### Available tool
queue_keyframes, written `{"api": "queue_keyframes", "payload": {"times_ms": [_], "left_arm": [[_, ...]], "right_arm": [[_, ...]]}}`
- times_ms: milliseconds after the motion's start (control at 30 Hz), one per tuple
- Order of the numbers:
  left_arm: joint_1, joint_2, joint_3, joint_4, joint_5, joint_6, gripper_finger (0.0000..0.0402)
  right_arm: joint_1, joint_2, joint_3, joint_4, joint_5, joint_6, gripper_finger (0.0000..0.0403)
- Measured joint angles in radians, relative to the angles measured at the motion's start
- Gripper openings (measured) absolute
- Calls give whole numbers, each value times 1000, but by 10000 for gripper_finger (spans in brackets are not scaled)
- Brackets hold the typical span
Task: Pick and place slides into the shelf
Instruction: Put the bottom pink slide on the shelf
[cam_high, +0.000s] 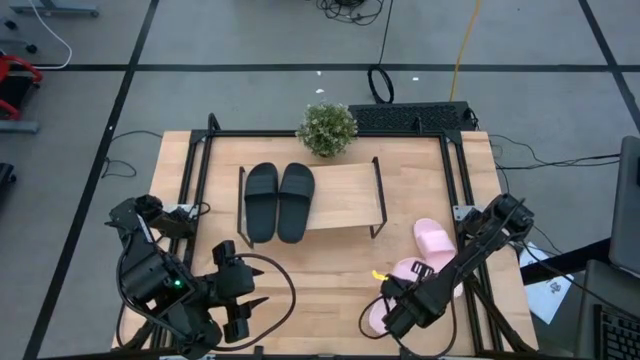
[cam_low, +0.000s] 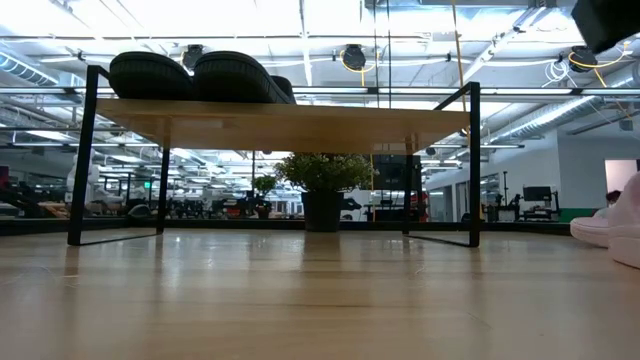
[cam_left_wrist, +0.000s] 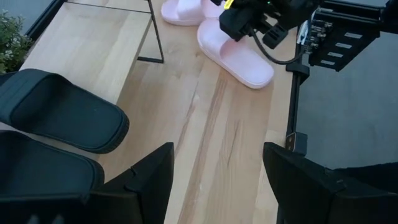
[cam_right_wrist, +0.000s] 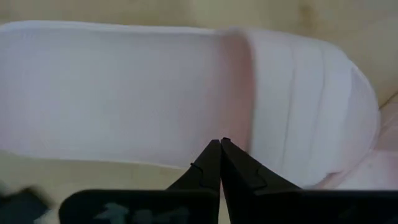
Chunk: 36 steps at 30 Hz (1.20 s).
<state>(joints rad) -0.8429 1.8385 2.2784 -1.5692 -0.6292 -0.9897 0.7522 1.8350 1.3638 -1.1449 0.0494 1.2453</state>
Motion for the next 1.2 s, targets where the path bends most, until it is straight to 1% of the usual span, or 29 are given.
{"api": "queue_keyframes", "payload": {"times_ms": [333,500,600,767,900,1033,1200], "left_arm": [[0,0,0,0,0,0,244],[0,0,0,0,0,0,244],[0,0,0,0,0,-1,243],[0,0,0,1,0,-2,244],[0,0,0,0,0,-3,244],[0,0,0,1,0,-3,244],[0,0,0,1,0,-3,244]], "right_arm": [[0,0,1,12,10,-2,0],[0,0,1,14,76,6,0],[-3,0,1,14,85,7,0],[-7,0,-33,22,75,32,0],[-11,0,-62,39,26,37,0],[-12,0,-83,52,4,38,0],[-13,0,-104,43,-3,77,0]]}}
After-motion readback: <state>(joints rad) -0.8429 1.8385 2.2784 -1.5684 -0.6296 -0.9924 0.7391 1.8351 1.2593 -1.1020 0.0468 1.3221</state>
